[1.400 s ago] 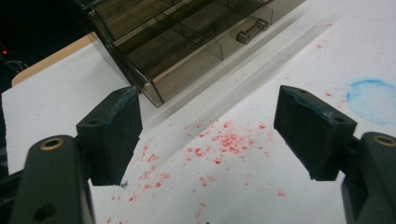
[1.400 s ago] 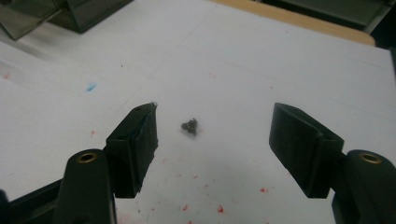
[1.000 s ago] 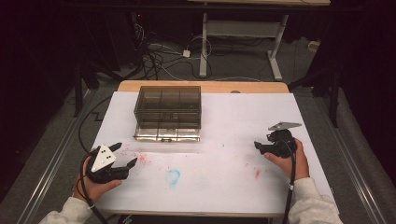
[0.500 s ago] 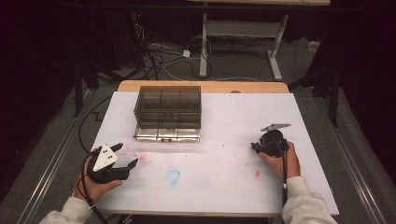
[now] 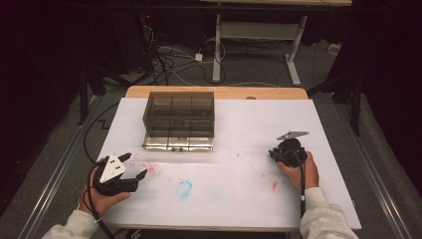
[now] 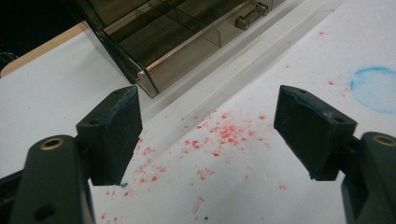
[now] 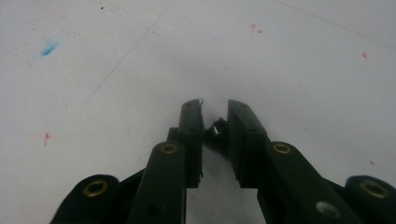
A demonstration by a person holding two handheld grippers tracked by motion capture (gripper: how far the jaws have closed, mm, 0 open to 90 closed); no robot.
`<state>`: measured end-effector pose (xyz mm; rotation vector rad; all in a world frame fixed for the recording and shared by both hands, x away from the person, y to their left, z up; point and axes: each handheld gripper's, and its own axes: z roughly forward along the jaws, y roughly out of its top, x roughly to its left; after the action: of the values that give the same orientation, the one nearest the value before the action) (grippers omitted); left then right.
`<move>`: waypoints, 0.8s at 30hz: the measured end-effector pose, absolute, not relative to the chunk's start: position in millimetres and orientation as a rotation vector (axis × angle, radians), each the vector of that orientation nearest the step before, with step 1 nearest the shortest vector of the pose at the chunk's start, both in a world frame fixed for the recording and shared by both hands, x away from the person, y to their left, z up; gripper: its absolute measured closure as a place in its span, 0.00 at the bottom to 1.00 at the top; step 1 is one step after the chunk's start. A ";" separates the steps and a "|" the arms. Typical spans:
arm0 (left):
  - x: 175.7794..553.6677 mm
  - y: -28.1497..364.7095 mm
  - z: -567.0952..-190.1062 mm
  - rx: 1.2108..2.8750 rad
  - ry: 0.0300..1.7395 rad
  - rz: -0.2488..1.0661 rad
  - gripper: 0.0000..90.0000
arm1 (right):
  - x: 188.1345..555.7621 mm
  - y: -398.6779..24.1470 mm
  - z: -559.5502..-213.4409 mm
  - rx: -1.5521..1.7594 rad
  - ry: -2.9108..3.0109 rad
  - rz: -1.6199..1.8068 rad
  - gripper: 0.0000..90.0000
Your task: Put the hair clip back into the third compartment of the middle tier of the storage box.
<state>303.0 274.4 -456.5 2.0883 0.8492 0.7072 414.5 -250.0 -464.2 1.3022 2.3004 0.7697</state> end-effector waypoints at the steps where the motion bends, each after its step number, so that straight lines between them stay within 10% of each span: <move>1: 303.0 274.6 -456.5 2.086 0.850 0.707 0.25 | 414.3 -250.2 -464.0 1.300 2.303 0.771 0.86; 24: 303.0 274.6 -457.0 2.092 0.849 0.702 0.25 | 390.3 -229.1 -409.1 1.087 2.215 1.038 0.86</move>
<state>303.0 274.6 -457.0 2.0924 0.8493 0.7021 390.3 -229.1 -409.1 1.0872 2.2153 1.0376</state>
